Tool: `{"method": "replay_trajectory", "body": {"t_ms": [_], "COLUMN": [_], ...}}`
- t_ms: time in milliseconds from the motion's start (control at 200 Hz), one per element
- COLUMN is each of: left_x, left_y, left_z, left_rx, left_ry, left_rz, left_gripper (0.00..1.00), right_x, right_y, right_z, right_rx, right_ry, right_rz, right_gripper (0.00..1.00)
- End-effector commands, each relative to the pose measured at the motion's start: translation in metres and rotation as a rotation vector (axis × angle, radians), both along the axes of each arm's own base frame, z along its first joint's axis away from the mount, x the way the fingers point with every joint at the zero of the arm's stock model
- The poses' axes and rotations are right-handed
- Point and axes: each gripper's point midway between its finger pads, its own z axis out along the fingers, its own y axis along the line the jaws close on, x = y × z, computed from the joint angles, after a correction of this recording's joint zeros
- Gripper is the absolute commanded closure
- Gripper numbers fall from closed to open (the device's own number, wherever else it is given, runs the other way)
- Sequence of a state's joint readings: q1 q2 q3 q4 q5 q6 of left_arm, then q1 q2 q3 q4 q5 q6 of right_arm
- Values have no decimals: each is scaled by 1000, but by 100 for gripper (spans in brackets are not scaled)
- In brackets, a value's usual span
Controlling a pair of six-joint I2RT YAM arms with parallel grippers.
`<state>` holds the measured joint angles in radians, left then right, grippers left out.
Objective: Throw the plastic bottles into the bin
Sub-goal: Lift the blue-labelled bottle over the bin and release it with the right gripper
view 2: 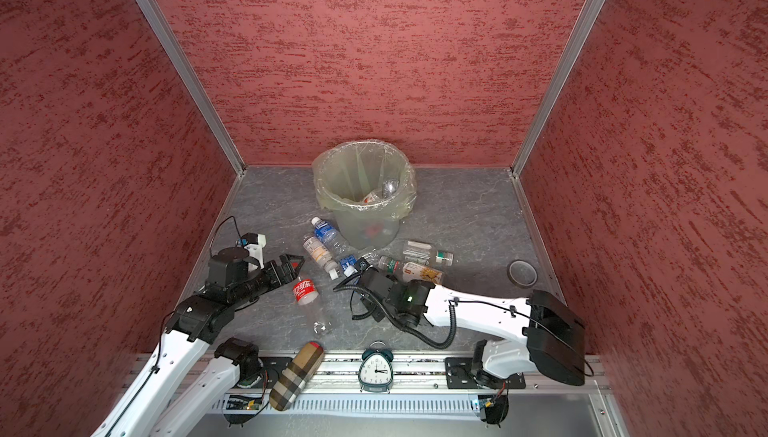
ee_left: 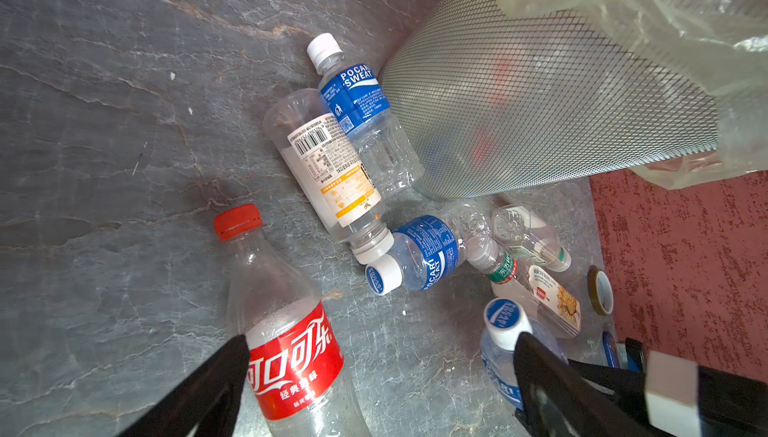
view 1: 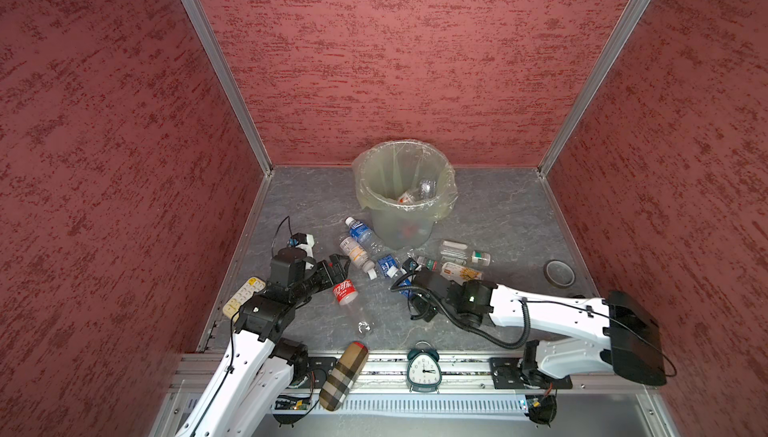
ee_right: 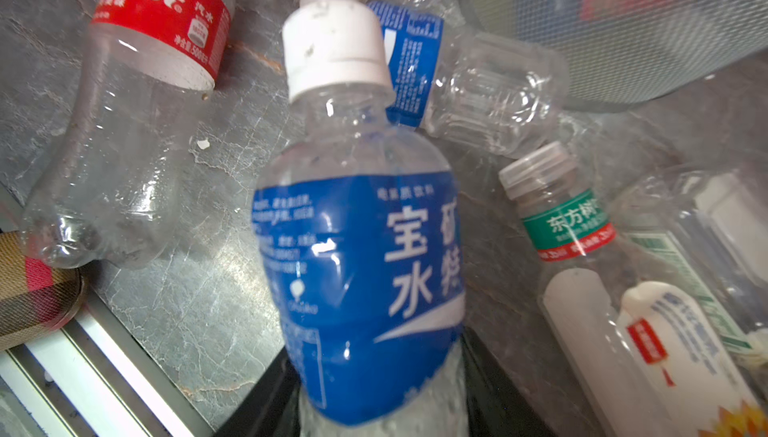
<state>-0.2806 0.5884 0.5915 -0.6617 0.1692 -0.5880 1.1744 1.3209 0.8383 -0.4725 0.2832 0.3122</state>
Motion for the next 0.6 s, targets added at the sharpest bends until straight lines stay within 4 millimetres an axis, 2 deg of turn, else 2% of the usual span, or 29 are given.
{"method": "replay_trajectory", "body": {"t_ms": [0, 245, 596], "left_x": [-6, -12, -16], "left_y": [3, -1, -4], "left_z": [-9, -15, -25], "left_rx": [12, 16, 37], "left_ry": [28, 41, 63], "left_rz": [19, 17, 16], "left_gripper": [1, 1, 1], "right_x": [3, -7, -12], "right_y": [-7, -17, -51], "right_z": [17, 68, 134], "right_rx": [48, 268, 501], "right_ry": [-83, -205, -376], "right_rz": [-81, -149, -238], "right_gripper": [64, 64, 63]}}
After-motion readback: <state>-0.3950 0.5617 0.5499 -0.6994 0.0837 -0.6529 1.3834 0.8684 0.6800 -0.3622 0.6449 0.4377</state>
